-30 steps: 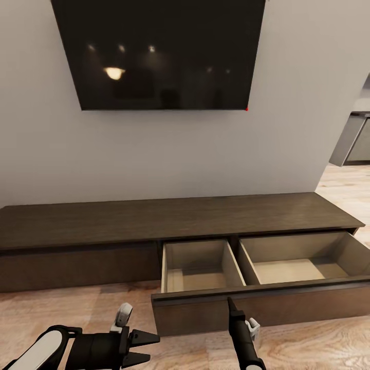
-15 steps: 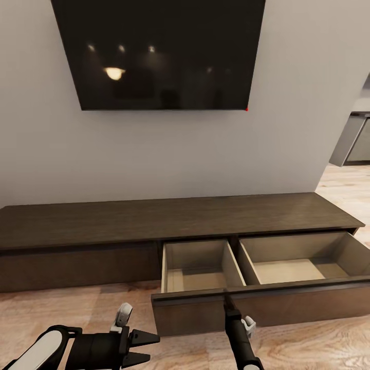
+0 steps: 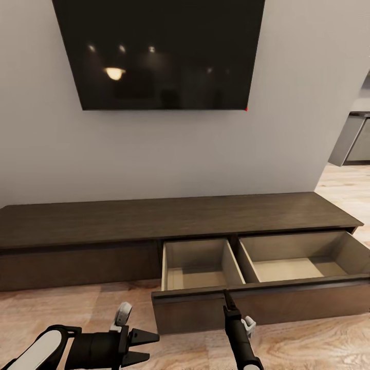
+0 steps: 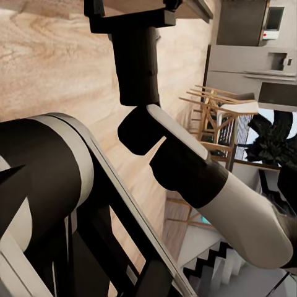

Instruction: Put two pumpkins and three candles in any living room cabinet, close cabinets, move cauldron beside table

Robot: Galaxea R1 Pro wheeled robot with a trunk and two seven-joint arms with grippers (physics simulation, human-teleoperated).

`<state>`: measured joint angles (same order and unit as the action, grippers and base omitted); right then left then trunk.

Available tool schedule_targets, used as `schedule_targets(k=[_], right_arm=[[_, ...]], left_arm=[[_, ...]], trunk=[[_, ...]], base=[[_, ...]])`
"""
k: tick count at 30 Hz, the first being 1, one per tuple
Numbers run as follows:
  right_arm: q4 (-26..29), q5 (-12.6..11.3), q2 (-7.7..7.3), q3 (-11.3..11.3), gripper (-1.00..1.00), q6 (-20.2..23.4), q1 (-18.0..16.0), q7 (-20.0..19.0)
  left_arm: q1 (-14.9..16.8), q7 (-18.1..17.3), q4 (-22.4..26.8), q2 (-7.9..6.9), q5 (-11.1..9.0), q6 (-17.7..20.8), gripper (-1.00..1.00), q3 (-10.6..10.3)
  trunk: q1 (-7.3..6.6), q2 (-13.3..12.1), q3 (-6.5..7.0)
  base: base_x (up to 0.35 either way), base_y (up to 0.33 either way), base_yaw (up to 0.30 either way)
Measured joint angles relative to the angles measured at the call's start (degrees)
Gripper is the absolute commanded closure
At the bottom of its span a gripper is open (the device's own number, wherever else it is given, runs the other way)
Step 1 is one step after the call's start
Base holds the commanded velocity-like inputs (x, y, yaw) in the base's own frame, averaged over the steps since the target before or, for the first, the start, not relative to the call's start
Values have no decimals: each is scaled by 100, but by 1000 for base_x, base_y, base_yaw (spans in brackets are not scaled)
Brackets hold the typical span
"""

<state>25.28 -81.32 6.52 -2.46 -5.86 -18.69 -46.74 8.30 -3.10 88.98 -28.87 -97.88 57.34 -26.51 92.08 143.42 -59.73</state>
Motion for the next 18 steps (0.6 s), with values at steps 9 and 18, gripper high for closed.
schedule_targets(k=[9,18], right_arm=[[-1,-4,0,0,-100,6,0,1],[-3,6,0,0,-100,10,0,2]], left_arm=[[0,0,-2,0,0,1,-100,31],[0,0,-2,0,0,-1,-100,39]], trunk=[[0,0,0],[0,0,0]], base=[[-54,0,0],[-120,0,0]])
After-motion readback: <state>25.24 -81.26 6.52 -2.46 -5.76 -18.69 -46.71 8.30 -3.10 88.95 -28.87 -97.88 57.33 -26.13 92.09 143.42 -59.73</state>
